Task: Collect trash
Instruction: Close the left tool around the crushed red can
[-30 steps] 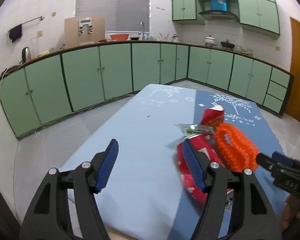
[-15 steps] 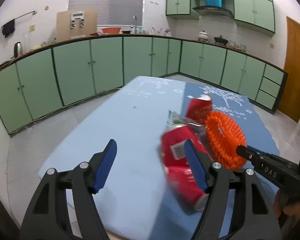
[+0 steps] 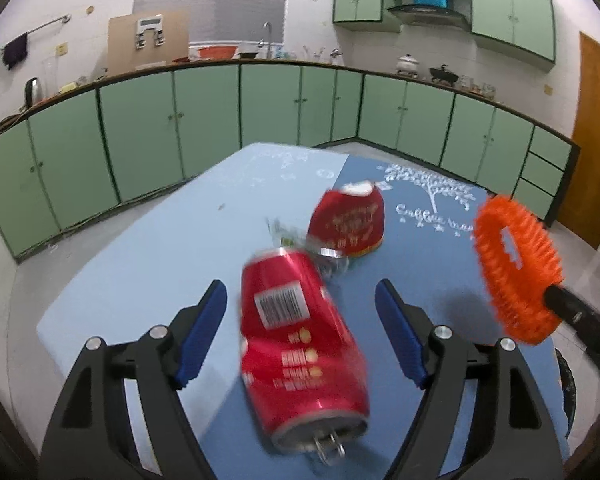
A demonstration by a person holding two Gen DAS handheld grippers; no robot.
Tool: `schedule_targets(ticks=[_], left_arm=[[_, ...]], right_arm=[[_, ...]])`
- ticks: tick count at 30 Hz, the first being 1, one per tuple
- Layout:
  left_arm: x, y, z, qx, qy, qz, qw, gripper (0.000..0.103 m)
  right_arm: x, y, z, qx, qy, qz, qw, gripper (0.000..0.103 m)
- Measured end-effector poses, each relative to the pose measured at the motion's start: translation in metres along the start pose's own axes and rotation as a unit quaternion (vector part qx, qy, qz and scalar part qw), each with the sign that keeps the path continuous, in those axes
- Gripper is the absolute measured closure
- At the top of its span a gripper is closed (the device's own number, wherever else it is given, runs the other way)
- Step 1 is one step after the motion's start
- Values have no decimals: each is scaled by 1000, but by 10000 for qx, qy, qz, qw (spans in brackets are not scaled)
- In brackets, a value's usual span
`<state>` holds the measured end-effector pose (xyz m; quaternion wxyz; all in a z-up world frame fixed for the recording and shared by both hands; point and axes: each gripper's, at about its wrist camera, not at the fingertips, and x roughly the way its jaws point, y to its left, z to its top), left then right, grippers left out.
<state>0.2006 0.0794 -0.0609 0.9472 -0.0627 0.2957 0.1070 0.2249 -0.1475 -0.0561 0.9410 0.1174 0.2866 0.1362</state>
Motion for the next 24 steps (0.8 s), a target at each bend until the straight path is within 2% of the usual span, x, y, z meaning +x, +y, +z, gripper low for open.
schedule_targets(ticks=[3, 7, 13, 21, 22, 24], left_arm=[[-7, -3, -17, -83, 186, -6, 9998, 28], [-9, -16, -34, 201, 240, 11, 9995, 28], [11, -16, -43, 222, 305, 221, 9990, 27], [32, -16, -39, 257, 317, 350, 9986, 24], [33, -17, -39, 276, 324, 378, 9984, 24], [35, -17, -40, 231, 313, 435, 9983, 31]], right_arm=[[-6, -11, -1, 65, -36, -71, 9999, 86], [-7, -20, -5, 152, -47, -93, 9998, 86], [-11, -21, -7, 125, -85, -55, 9999, 86], [-10, -26, -8, 202, -86, -94, 9997, 86], [-9, -27, -8, 206, -78, -95, 9997, 86], [-7, -27, -9, 206, -52, -97, 9997, 86]])
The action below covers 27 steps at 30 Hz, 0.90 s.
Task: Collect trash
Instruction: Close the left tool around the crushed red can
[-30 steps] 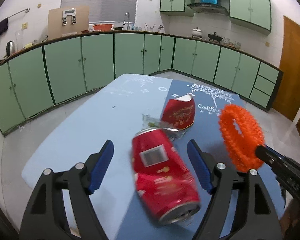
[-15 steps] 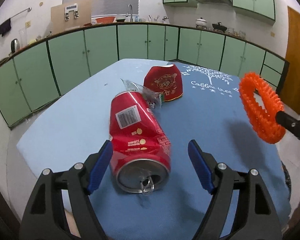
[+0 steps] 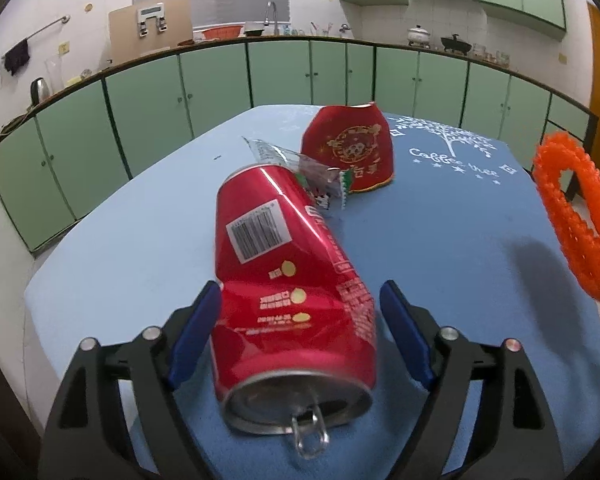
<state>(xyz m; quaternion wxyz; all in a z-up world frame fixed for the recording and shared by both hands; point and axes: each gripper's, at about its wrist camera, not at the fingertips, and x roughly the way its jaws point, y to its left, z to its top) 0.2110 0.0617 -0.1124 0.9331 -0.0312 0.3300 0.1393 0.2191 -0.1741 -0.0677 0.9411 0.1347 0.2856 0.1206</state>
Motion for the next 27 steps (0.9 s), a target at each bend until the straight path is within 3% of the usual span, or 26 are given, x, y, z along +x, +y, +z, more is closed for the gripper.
schedule_targets(ticks=[4, 7, 11, 13, 15, 18, 24, 27], left_arm=[[-1, -3, 0, 113, -100, -34, 9999, 38], [-7, -2, 2, 110, -241, -96, 9996, 56], [-11, 2, 4, -32, -197, -213, 9996, 58], [-13, 8, 4, -198, -118, -222, 9995, 51], [-16, 15, 3, -308, -66, -234, 9992, 34], [-23, 23, 1, -339, -138, -177, 9992, 20], [1, 24, -8, -422, 456, -382, 9973, 13], [2, 18, -8, -308, 371, -337, 9983, 13]], right_arm=[[3, -1, -1, 12, 33, 9, 10000, 86], [3, -2, -2, 13, 30, 16, 10000, 86], [3, -3, -1, 36, 35, 33, 10000, 85], [3, -3, -1, 35, 36, 32, 10000, 85], [3, -3, -1, 28, 31, 35, 10000, 85], [2, -3, 0, 30, 8, 47, 10000, 85], [0, -4, 0, 44, -42, 66, 10000, 85], [0, -8, 1, 97, -56, 70, 9999, 85]])
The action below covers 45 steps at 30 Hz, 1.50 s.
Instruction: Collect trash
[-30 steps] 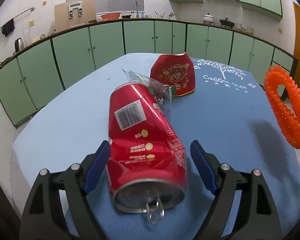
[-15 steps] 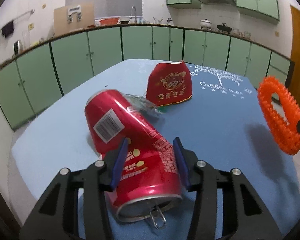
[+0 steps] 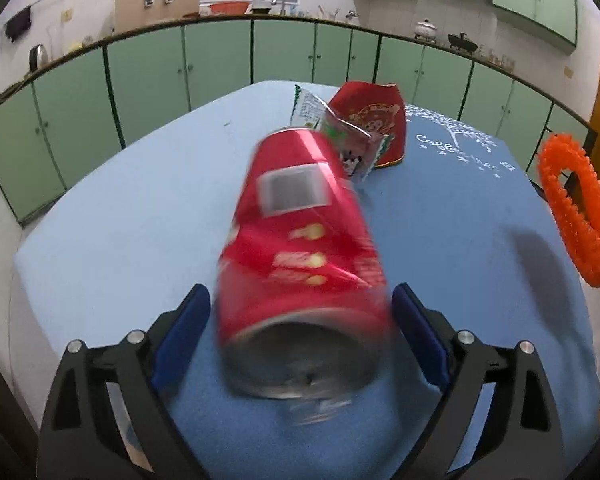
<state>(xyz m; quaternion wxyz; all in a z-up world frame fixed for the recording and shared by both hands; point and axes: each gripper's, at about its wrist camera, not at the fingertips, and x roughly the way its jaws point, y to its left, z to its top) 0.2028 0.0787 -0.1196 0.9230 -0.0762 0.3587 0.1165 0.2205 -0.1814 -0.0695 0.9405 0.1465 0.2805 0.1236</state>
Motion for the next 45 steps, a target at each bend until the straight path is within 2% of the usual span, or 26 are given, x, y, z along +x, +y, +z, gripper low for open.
schedule_targets(ticks=[7, 9, 20, 29, 31, 32, 33, 35, 37, 38, 39, 41, 43, 45], left_arm=[[3, -11, 4, 191, -162, 101, 9996, 14], [4, -11, 7, 220, -216, 151, 9994, 21], [-3, -7, 4, 195, -362, 84, 9991, 22], [-49, -17, 6, 224, -761, -401, 9960, 25], [-58, -22, 8, 258, -832, -543, 9947, 30], [-61, -26, 9, 313, -828, -666, 9938, 89], [-61, -28, 11, 338, -747, -780, 9936, 98], [-58, -33, 14, 329, -626, -964, 9928, 96], [-54, -38, 13, 373, -633, -875, 9935, 95], [-51, -40, 13, 390, -649, -817, 9938, 88], [-46, -43, 13, 466, -629, -740, 9942, 74], [-43, -46, 12, 512, -637, -660, 9945, 56], [-42, -46, 14, 504, -671, -681, 9941, 53], [-42, -47, 17, 532, -727, -676, 9936, 44]], right_arm=[[0, -4, -2, 99, 12, 14, 9999, 85], [0, -4, -1, 99, 13, 15, 9999, 85], [-2, -1, 0, 47, -5, 22, 10000, 85], [-14, -7, 4, -10, -66, -60, 10000, 85], [-18, -13, 4, 9, -78, -111, 9999, 85], [-22, -17, 5, 38, -98, -150, 9998, 85], [-24, -19, 5, 59, -112, -169, 9998, 85], [-27, -23, 5, 111, -127, -192, 9997, 85], [-29, -26, 5, 156, -133, -202, 9996, 85], [-29, -26, 5, 158, -128, -204, 9996, 85], [-29, -26, 4, 154, -123, -205, 9996, 85], [-28, -25, 4, 149, -101, -202, 9996, 85], [-28, -25, 3, 158, -94, -203, 9996, 85], [-27, -26, 5, 174, -93, -216, 9996, 85]])
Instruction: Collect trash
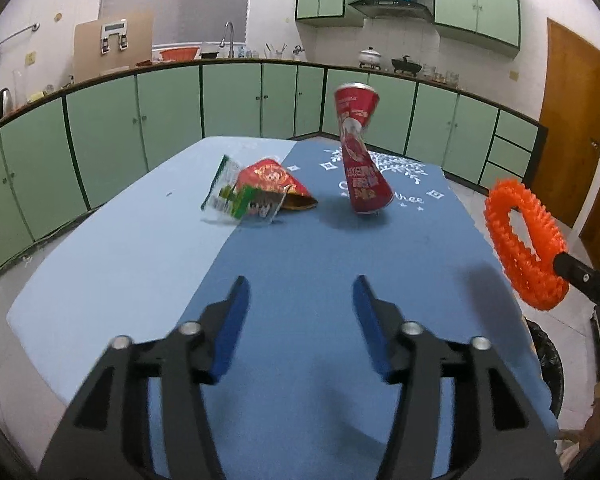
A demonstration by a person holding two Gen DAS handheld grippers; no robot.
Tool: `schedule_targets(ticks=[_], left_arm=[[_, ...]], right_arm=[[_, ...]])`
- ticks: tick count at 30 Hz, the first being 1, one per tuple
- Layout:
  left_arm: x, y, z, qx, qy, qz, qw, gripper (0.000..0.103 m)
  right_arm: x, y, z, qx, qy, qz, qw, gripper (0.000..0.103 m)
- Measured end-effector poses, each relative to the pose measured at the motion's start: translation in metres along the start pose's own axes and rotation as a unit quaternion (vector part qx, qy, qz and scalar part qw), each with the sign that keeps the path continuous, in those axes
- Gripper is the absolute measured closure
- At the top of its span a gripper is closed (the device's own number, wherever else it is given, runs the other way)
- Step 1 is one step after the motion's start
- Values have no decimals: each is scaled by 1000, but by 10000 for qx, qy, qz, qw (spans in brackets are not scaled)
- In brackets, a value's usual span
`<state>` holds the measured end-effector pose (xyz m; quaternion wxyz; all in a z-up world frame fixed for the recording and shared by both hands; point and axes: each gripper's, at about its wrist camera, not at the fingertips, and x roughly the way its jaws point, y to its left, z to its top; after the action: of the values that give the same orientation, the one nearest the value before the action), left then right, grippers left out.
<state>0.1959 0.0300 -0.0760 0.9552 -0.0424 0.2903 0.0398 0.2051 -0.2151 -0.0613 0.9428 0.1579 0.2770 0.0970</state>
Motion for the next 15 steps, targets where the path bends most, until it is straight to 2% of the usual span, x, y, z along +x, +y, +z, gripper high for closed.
schedule_targets(ticks=[3, 15], left_arm=[[5, -1, 12, 50, -85, 12, 10000, 38], [17, 13, 33, -158, -115, 218, 9996, 30]], right_arm=[[1, -1, 1, 13, 7, -22, 10000, 85], [8, 2, 1, -17, 78, -36, 10000, 85]])
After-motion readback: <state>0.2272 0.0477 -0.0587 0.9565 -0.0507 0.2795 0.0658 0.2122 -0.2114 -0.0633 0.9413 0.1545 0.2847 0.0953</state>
